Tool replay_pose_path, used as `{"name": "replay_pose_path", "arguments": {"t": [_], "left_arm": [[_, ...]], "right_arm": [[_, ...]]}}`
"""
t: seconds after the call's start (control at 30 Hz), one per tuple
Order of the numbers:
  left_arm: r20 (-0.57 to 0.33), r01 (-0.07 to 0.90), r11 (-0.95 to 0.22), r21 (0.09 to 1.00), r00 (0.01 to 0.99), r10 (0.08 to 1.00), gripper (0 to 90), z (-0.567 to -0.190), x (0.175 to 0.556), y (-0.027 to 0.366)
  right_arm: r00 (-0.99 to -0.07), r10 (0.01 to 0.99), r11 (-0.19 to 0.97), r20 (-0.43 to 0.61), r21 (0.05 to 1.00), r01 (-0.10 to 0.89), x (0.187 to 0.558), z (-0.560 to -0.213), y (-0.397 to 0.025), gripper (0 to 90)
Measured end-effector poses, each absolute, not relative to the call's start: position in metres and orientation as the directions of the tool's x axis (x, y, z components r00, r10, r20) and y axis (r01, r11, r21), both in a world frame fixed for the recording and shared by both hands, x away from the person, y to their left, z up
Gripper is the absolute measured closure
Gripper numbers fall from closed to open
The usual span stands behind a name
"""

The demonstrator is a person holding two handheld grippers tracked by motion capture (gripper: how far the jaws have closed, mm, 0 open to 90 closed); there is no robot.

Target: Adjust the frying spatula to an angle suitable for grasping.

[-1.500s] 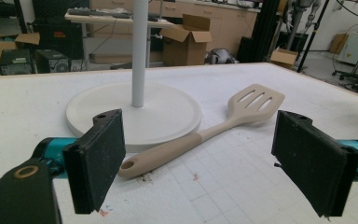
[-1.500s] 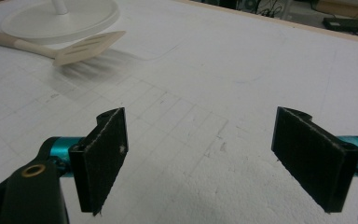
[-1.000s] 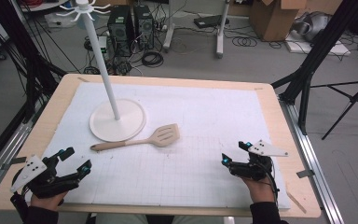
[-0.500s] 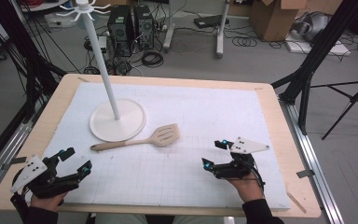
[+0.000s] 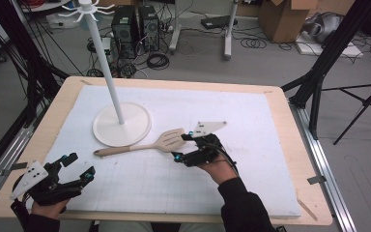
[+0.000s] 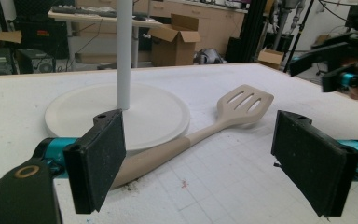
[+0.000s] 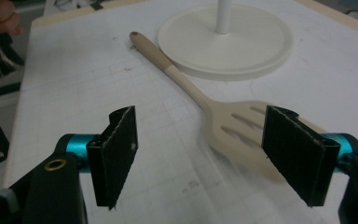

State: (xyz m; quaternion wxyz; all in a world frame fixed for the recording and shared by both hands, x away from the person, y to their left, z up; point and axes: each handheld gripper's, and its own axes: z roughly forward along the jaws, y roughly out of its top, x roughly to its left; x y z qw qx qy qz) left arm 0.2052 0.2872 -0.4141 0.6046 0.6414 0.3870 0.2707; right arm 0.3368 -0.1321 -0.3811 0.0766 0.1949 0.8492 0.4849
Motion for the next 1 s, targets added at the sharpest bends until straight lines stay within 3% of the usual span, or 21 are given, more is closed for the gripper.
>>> {"name": "replay_pose_path", "arguments": {"t": [0.17,0.57,1.0], "left_arm": [[-0.122,0.166,0.034,0.986,0.555,0.823,17.9,-0.414,0.205,0.288],[-0.131,0.17,0.042,0.985,0.55,0.825,17.9,-0.414,0.205,0.29],[-0.14,0.173,0.051,0.984,0.549,0.824,18.0,-0.415,0.206,0.292]], "right_arm": [[-0.949,0.314,0.55,0.013,0.812,0.193,0.359,-0.372,-0.092,34.8],[-0.984,0.16,0.764,-0.079,0.642,0.073,0.393,-0.385,-0.024,41.9],[-0.996,0.08,0.85,-0.028,0.523,0.054,0.418,-0.407,0.011,52.7]]}}
